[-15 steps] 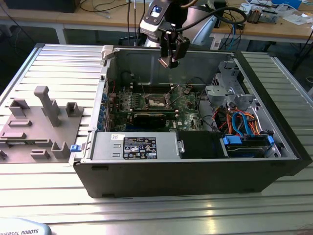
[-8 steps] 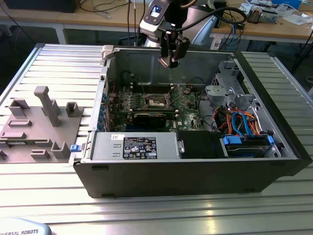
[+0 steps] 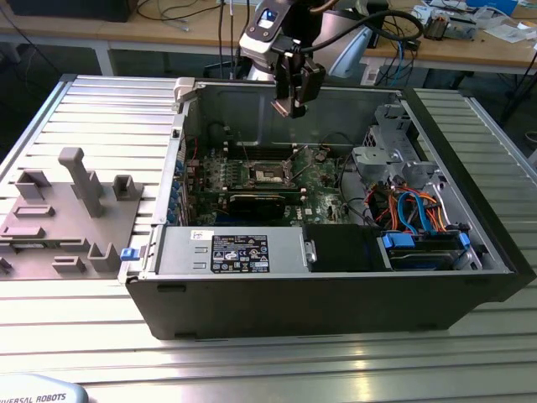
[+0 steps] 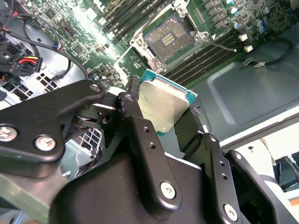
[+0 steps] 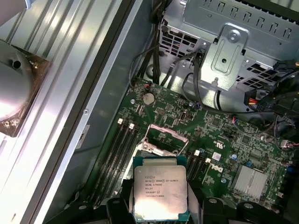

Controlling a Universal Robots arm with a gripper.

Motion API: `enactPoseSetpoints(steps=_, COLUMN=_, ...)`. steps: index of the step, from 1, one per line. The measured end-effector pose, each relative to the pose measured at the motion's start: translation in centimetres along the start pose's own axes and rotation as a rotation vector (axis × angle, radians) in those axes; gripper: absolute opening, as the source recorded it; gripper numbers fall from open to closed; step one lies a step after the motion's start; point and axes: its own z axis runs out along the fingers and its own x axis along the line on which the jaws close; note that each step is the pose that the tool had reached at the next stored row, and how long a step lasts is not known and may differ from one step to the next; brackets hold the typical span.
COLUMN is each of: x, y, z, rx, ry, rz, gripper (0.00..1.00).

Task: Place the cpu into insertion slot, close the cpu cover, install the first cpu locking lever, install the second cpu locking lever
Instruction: 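Place the cpu into insertion slot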

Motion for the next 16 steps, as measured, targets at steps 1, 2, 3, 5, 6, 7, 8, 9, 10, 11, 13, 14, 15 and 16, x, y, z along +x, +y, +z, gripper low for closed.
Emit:
enactPoseSetpoints(steps=1, x=0.0, y=0.0, z=0.0, rx=0.0031, ry=-0.0073, rz=0.0, gripper=0.54)
enactPoseSetpoints(steps=2, x=0.0, y=0.0, z=0.0, rx=0.0057, ry=-0.0135, rz=-0.001, gripper=0.54)
enactPoseSetpoints(steps=3, x=0.0, y=0.0, z=0.0, rx=0.0081, ry=-0.0194, rz=-0.001, gripper=0.54)
enactPoseSetpoints(steps=5, x=-0.01, y=0.0, z=0.0, rx=0.0096, ry=-0.0227, rz=-0.002, gripper=0.54)
enactPoseSetpoints(steps=6, x=-0.01, y=0.0, z=0.0, rx=0.0098, ry=-0.0232, rz=-0.002, gripper=0.54)
enactPoseSetpoints(steps=7, x=0.0, y=0.0, z=0.0, rx=0.01, ry=-0.0237, rz=-0.001, gripper=0.54)
enactPoseSetpoints(steps=8, x=0.0, y=0.0, z=0.0, rx=0.0101, ry=-0.0238, rz=0.001, gripper=0.54)
enactPoseSetpoints(steps=9, x=0.0, y=0.0, z=0.0, rx=0.0101, ry=-0.0241, rz=0.004, gripper=0.54)
enactPoseSetpoints(steps=10, x=0.0, y=0.0, z=0.01, rx=0.0102, ry=-0.0244, rz=0.006, gripper=0.54)
enactPoseSetpoints(steps=11, x=0.0, y=0.0, z=0.01, rx=0.0102, ry=-0.0244, rz=0.006, gripper=0.54)
enactPoseSetpoints(steps=13, x=0.0, y=0.0, z=0.0, rx=0.0103, ry=-0.0246, rz=0.008, gripper=0.54)
enactPoseSetpoints(steps=14, x=0.0, y=0.0, z=0.0, rx=0.0103, ry=-0.0247, rz=0.009, gripper=0.54)
enactPoseSetpoints(steps=15, x=0.0, y=0.0, z=0.01, rx=0.0103, ry=-0.0247, rz=0.01, gripper=0.54)
enactPoseSetpoints(steps=16, x=0.0, y=0.0, z=0.0, rx=0.0103, ry=-0.0249, rz=0.011, gripper=0.54)
